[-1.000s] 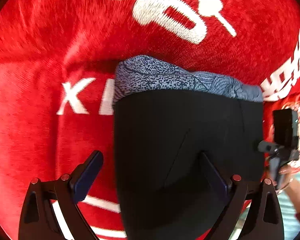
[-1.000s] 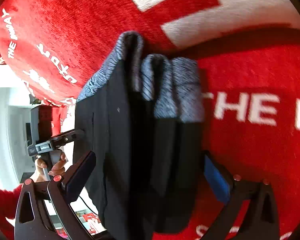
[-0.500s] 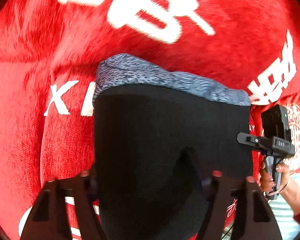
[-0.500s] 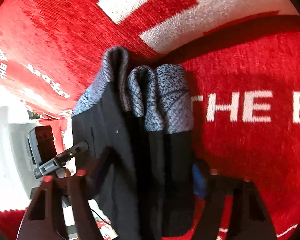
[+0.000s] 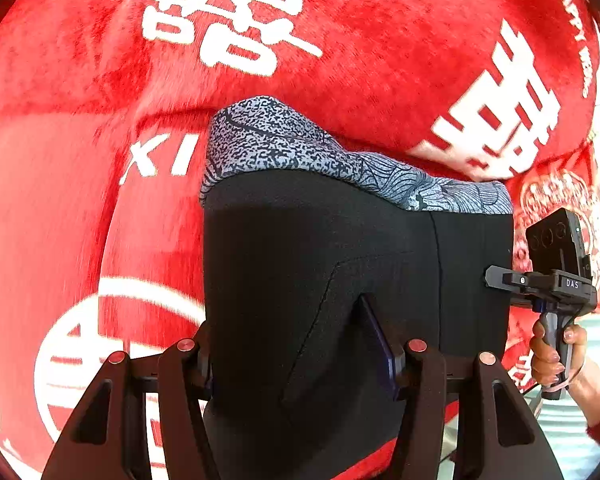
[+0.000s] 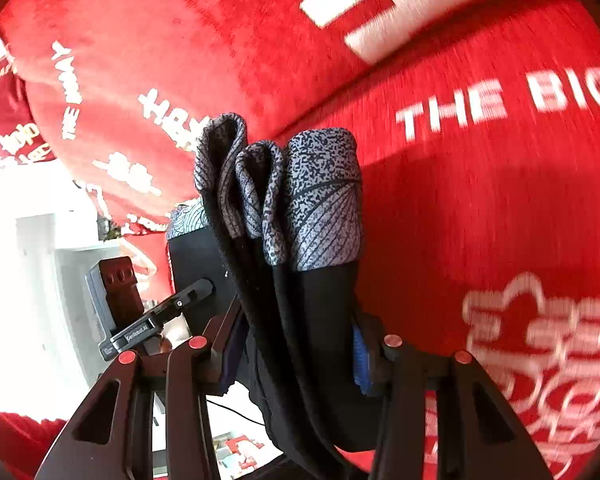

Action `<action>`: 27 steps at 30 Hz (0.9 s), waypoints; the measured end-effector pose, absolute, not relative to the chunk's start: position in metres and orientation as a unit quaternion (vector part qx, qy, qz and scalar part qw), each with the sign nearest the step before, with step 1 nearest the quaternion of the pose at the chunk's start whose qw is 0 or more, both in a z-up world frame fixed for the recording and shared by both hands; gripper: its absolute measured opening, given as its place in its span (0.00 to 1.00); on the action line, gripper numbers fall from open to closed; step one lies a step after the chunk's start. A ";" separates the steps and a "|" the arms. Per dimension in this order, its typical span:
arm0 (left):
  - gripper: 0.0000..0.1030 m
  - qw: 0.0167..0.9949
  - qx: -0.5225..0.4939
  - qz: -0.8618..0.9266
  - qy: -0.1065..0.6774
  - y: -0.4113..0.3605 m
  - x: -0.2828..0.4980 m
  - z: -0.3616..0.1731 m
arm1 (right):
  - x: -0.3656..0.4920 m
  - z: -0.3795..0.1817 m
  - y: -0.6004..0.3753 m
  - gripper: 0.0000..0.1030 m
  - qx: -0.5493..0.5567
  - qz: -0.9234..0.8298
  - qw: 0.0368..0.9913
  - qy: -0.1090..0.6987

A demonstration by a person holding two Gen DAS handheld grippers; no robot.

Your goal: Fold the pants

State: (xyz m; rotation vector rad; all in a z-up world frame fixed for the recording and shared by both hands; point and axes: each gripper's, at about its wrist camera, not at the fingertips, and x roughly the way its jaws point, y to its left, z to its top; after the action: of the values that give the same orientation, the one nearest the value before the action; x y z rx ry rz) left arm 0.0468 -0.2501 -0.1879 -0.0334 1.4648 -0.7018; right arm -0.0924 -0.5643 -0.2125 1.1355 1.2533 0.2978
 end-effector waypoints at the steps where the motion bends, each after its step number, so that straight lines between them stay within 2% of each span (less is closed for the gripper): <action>1: 0.57 0.687 -0.013 -0.313 0.655 -0.243 0.043 -0.186 | -0.100 -0.212 -0.559 0.47 0.503 0.131 0.650 0.554; 6: 0.57 0.677 -0.003 -0.303 0.671 -0.219 0.009 -0.190 | -0.138 -0.221 -0.529 0.47 0.509 0.123 0.638 0.565; 11: 0.59 0.668 0.017 -0.293 0.684 -0.202 -0.004 -0.224 | -0.150 -0.258 -0.514 0.49 0.499 0.091 0.632 0.586; 13: 0.77 0.684 0.017 -0.283 0.672 -0.192 -0.006 -0.236 | -0.147 -0.261 -0.508 0.56 0.482 0.077 0.645 0.587; 15: 0.86 0.695 0.017 -0.279 0.662 -0.188 -0.005 -0.238 | -0.150 -0.265 -0.510 0.59 0.485 0.069 0.646 0.586; 16: 0.93 0.697 0.018 -0.277 0.662 -0.187 -0.005 -0.240 | -0.150 -0.268 -0.510 0.66 0.480 0.059 0.643 0.593; 18: 1.00 0.700 0.027 -0.261 0.664 -0.186 -0.003 -0.243 | -0.159 -0.269 -0.512 0.77 0.459 0.034 0.647 0.608; 27: 1.00 0.728 0.124 -0.208 0.641 -0.186 -0.021 -0.205 | -0.164 -0.221 -0.488 0.82 0.363 -0.074 0.662 0.652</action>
State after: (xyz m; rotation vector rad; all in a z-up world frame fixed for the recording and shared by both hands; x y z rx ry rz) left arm -0.0214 -0.1855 -0.2049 0.2730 1.4126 -0.4579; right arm -0.1640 -0.4879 -0.2210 0.8202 1.4742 -0.1676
